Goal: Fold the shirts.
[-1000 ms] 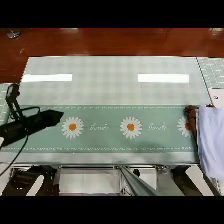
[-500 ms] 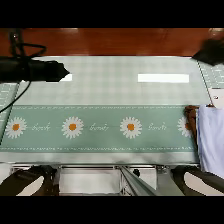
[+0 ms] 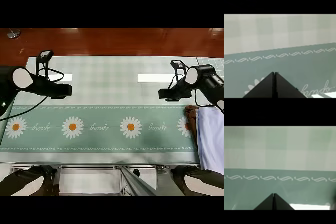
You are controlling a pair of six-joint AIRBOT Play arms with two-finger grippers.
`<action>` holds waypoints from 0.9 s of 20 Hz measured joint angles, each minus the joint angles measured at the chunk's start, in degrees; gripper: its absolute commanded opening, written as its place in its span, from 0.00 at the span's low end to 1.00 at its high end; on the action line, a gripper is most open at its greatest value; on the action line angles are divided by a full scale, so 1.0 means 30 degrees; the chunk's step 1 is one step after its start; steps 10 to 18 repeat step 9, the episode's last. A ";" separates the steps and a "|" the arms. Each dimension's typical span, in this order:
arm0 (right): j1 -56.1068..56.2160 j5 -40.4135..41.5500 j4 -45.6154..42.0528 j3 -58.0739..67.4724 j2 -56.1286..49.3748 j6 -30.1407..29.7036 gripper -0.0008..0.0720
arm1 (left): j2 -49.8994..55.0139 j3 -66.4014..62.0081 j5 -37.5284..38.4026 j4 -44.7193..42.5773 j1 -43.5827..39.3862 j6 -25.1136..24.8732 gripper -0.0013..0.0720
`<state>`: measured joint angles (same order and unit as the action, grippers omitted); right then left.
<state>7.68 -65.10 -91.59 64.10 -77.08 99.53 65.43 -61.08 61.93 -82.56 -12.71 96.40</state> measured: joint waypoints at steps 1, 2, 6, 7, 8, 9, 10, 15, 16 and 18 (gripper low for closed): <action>0.0000 0.0131 -0.0146 -0.0109 -0.0044 0.0160 0.04 | 0.0036 0.0044 0.0015 -0.0080 0.0022 0.0007 0.07; 0.0000 0.0131 -0.0277 -0.0197 -0.0073 0.0233 0.04 | 0.0066 0.0080 0.0015 -0.0124 0.0044 0.0036 0.07; 0.0000 0.0335 -0.0525 -0.0357 -0.0117 0.0503 0.04 | 0.0095 0.0146 0.0007 -0.0226 0.0080 0.0087 0.07; 0.0000 0.0321 -0.0539 -0.0379 -0.0138 0.0503 0.04 | 0.0109 0.0160 0.0015 -0.0248 0.0087 0.0124 0.08; 0.0000 0.0342 -0.0554 -0.0393 -0.0138 0.0525 0.04 | 0.0109 0.0160 0.0015 -0.0255 0.0095 0.0138 0.07; 0.0000 0.0342 -0.0568 -0.0401 -0.0138 0.0561 0.04 | 0.0109 0.0160 0.0015 -0.0262 0.0095 0.0138 0.07; 0.0000 0.0342 -0.0568 -0.0401 -0.0138 0.0561 0.04 | 0.0109 0.0160 0.0015 -0.0262 0.0095 0.0138 0.07; 0.0000 0.0342 -0.0568 -0.0401 -0.0138 0.0561 0.04 | 0.0109 0.0160 0.0015 -0.0262 0.0095 0.0138 0.07; 0.0000 0.0342 -0.0568 -0.0401 -0.0138 0.0561 0.04 | 0.0109 0.0160 0.0015 -0.0262 0.0095 0.0138 0.07; 0.0000 0.0342 -0.0568 -0.0401 -0.0138 0.0561 0.04 | 0.0109 0.0160 0.0015 -0.0262 0.0095 0.0138 0.07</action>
